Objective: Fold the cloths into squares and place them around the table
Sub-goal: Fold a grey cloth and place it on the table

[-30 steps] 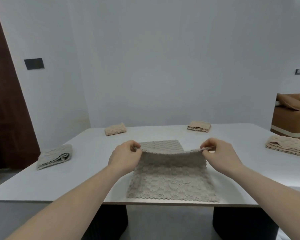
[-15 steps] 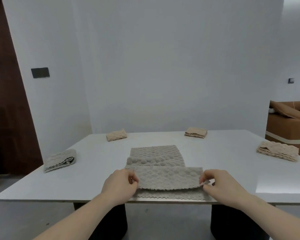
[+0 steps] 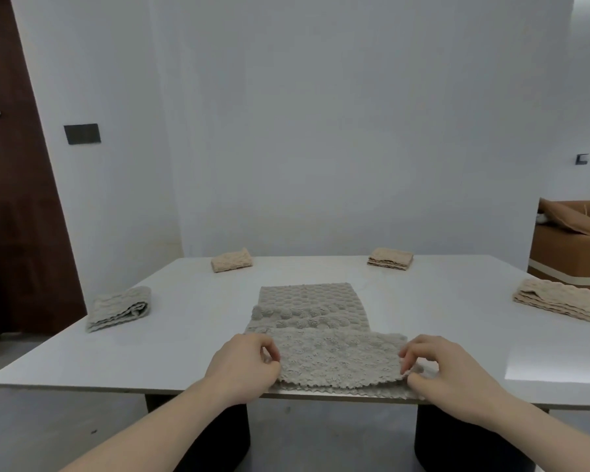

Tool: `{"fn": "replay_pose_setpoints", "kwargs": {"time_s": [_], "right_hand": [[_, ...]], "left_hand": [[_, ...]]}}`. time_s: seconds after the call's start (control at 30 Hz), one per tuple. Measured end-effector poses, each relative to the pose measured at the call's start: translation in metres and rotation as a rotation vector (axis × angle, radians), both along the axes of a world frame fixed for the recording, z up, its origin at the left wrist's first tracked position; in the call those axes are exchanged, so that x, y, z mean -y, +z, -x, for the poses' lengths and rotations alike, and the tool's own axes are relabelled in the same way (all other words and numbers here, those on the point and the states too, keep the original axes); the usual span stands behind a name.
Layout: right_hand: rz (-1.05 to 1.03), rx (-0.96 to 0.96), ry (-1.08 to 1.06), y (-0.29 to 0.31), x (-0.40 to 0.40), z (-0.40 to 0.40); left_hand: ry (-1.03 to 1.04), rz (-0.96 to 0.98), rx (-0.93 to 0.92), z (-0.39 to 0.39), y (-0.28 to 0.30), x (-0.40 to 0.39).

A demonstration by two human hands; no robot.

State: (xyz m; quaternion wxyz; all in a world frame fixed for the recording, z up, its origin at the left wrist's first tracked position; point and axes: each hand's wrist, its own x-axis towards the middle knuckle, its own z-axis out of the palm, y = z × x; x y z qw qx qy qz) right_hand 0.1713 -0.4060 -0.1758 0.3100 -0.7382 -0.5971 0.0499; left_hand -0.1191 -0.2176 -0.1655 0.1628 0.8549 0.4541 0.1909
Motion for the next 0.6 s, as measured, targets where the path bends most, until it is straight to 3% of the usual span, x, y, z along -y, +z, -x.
{"fn": "replay_pose_setpoints", "kwargs": {"time_s": [0.2,0.3,0.6], "right_hand": [[-0.066,0.000,0.017,-0.011,-0.016,-0.009],[-0.120,-0.012,-0.062,-0.015,-0.034,-0.014],[0.205,0.145,-0.180,-0.039,-0.064,-0.017]], "left_hand": [[0.021,-0.165,0.009,-0.011,0.006,0.005],[-0.084,-0.235,0.015,-0.029,0.001,0.003],[-0.205,-0.096,-0.259,-0.069,-0.040,-0.022]]}}
